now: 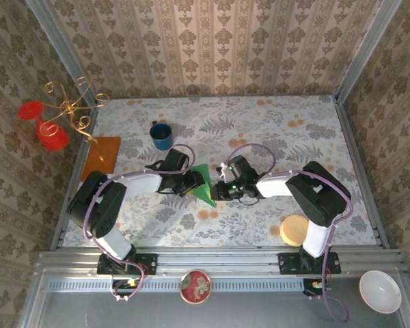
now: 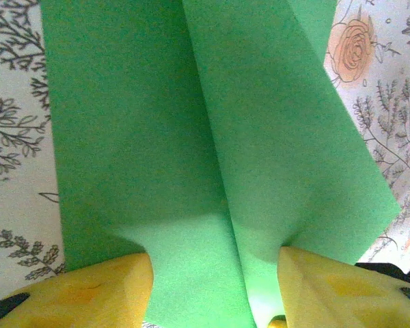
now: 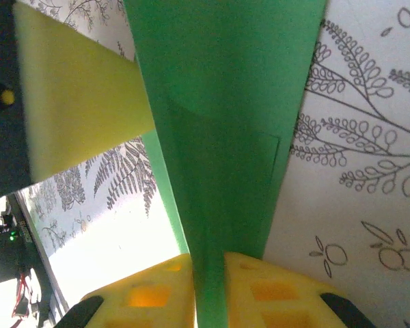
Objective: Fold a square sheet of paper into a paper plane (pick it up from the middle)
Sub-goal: Fourth fold the wing at the center of the table.
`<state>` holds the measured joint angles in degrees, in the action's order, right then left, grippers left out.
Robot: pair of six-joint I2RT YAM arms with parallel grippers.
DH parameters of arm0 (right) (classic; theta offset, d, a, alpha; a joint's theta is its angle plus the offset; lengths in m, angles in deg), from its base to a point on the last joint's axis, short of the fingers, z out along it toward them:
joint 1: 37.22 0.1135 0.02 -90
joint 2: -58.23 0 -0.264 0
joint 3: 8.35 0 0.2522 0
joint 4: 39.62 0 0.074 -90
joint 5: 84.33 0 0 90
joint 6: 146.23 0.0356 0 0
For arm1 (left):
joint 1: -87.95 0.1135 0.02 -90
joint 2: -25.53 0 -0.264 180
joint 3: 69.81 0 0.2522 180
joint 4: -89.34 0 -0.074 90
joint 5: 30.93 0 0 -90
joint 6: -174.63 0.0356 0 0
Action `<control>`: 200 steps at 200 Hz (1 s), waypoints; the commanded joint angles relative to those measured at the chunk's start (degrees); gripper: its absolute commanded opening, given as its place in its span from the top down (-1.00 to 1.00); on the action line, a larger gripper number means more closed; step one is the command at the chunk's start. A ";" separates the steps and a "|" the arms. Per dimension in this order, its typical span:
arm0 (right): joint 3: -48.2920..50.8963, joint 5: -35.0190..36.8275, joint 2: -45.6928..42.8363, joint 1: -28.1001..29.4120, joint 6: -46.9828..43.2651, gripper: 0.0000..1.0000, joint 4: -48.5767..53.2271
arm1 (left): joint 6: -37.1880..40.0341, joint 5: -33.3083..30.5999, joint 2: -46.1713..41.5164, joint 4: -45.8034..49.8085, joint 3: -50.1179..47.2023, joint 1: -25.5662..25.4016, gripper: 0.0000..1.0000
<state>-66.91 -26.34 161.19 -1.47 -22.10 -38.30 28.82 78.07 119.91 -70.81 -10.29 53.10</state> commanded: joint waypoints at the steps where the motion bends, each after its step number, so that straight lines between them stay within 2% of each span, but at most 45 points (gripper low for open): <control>1: 0.76 -0.75 -2.23 -0.24 0.37 0.60 2.74 | 0.89 -2.23 3.42 7.80 -0.26 -0.66 -0.08; 80: 0.81 -2.42 -2.23 -0.24 -0.18 0.62 4.40 | 1.13 -3.97 6.58 15.04 2.74 -1.01 -0.08; 151: 1.20 -2.62 -0.47 -0.15 -0.69 0.75 5.28 | 1.44 -4.67 11.13 19.65 5.64 -2.05 -0.08; 200: 2.14 0.07 -6.18 -0.84 1.18 0.53 4.65 | 3.25 -5.62 12.81 22.29 7.06 -2.57 -0.14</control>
<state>-66.19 -27.74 159.73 -1.56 -21.66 -34.48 29.81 75.86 126.34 -56.56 0.22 51.86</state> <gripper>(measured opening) 0.215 0.561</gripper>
